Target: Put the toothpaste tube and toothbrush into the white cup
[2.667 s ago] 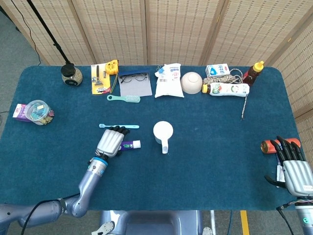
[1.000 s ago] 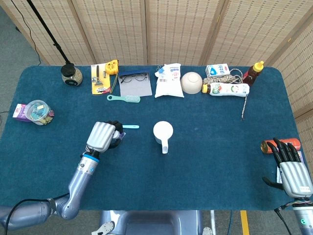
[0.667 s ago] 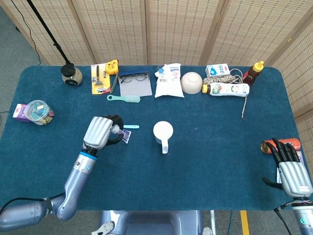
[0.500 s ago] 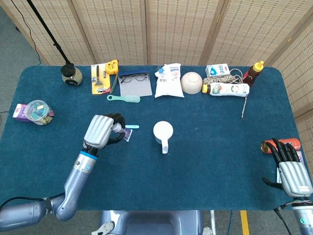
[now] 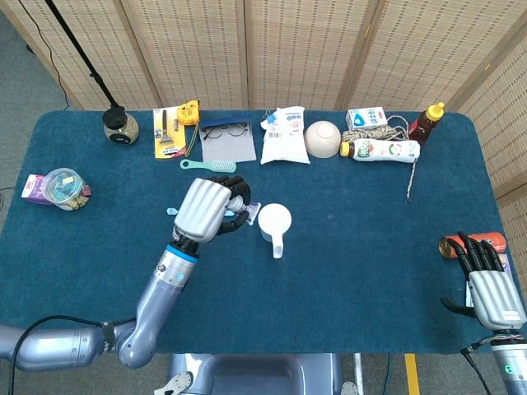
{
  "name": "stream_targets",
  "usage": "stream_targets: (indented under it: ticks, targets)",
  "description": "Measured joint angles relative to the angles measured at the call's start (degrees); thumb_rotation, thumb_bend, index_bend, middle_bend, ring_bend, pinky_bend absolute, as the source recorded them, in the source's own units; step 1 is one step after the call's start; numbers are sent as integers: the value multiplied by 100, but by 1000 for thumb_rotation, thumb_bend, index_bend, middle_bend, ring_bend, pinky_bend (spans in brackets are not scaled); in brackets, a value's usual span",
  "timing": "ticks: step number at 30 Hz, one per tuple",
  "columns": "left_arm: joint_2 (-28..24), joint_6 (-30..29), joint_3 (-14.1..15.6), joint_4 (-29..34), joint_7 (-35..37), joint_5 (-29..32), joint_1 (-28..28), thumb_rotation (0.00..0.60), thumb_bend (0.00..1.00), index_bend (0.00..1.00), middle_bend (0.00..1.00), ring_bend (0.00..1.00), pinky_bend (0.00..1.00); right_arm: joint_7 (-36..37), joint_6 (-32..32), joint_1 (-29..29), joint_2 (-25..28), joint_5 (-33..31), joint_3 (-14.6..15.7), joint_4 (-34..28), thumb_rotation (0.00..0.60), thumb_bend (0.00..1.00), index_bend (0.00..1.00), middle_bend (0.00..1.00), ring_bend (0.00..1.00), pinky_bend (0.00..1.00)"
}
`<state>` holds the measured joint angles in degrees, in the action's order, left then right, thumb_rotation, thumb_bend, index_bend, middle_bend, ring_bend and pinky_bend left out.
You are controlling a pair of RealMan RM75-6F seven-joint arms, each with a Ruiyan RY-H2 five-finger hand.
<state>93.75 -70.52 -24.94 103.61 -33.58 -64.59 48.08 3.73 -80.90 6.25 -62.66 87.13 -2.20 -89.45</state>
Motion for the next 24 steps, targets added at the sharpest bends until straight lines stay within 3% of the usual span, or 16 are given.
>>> stream_targets:
  ticks: [24]
  targets:
    - [1224,183,125,-1808,233,216,824,600,421,574,540,526,651,170,219,87,32,-2,71,-2,600,0,0,0,0,0]
